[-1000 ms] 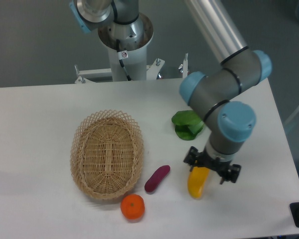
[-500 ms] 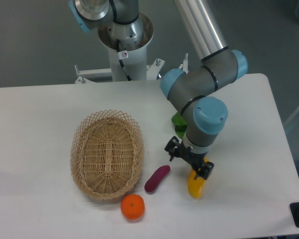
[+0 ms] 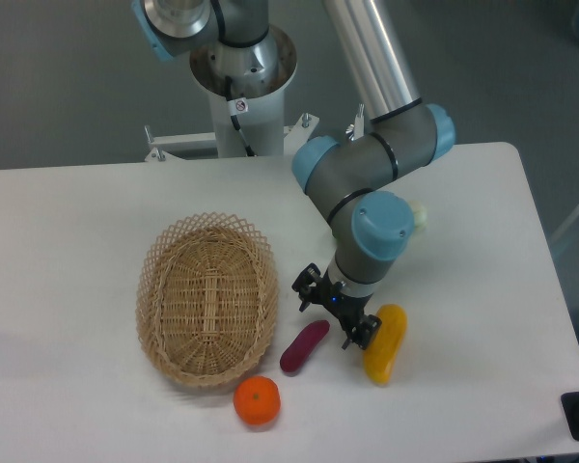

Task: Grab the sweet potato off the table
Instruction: 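Lower the gripper over the purple sweet potato beside the yellow vegetable, then close the gripper on the purple sweet potato, then lift the sweet potato and carry it away from the basket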

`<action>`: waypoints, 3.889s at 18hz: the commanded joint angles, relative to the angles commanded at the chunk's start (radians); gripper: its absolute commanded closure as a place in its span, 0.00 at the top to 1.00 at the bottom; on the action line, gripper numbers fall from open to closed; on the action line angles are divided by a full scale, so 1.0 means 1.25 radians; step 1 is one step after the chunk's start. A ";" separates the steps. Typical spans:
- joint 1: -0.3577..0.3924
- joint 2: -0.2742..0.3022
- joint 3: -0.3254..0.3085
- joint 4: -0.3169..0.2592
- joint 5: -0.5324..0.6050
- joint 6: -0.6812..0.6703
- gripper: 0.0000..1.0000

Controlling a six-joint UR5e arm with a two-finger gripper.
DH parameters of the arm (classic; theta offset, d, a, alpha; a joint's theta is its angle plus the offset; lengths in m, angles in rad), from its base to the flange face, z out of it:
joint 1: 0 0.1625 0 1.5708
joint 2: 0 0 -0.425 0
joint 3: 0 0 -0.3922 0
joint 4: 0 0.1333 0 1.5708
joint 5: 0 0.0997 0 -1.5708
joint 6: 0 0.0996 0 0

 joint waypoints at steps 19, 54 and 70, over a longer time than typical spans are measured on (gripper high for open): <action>-0.020 -0.014 0.028 0.018 -0.001 -0.083 0.14; 0.244 -0.079 0.414 -0.210 0.097 0.080 0.14; 0.255 -0.087 0.431 -0.223 0.104 0.099 0.14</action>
